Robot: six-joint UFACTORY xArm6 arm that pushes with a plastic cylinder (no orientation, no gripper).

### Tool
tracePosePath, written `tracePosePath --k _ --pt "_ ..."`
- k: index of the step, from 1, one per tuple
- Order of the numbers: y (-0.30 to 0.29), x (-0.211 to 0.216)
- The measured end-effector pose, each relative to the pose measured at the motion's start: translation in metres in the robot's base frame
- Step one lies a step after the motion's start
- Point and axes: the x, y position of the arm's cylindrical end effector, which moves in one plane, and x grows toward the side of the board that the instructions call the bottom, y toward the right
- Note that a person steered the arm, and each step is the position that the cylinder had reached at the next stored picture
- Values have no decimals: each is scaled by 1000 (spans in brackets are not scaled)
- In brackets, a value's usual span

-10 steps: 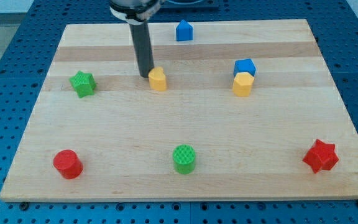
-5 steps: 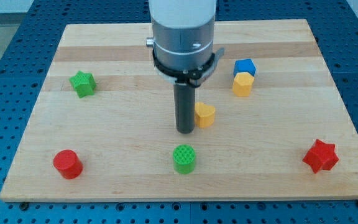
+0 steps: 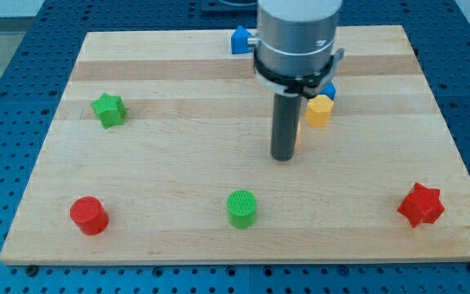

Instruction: Slide the yellow heart closer to yellow hexagon

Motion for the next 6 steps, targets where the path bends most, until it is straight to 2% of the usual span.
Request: tracePosePath --k 1,3,4,6 --pt "9 -3" --pt "-56 -3" --pt "-57 -15" --pt "-16 -21"
